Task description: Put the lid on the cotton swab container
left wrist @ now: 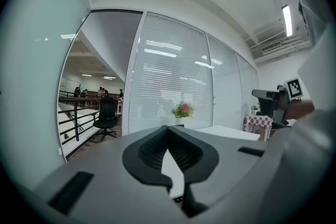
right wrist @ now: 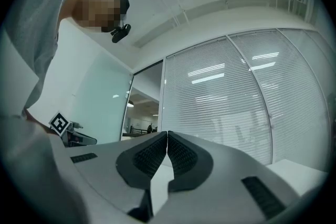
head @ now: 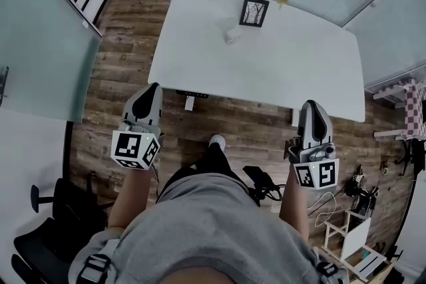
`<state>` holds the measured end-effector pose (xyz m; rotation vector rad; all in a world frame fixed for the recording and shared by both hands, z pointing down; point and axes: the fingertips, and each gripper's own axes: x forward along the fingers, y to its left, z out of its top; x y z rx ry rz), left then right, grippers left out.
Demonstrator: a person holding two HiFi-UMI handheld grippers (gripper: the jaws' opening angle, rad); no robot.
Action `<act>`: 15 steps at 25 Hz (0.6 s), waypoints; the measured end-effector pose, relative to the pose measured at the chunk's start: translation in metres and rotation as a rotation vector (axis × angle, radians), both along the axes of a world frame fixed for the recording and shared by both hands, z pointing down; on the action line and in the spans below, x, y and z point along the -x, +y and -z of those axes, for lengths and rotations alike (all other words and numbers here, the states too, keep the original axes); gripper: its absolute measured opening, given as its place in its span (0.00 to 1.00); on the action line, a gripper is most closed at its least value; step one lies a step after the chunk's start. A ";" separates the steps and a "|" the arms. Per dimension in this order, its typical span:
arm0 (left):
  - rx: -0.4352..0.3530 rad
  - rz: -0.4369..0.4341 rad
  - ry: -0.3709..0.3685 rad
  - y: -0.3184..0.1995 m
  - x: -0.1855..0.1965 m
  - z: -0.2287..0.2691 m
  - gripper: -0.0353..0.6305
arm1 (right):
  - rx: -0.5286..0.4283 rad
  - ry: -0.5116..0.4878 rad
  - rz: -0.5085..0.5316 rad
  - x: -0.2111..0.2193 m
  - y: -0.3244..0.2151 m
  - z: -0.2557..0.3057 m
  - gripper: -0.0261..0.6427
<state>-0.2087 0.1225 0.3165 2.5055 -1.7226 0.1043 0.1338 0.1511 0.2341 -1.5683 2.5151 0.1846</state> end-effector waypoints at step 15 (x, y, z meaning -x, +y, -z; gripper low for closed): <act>-0.001 0.080 -0.003 -0.088 -0.042 -0.006 0.06 | 0.006 -0.009 0.147 -0.022 -0.127 -0.008 0.08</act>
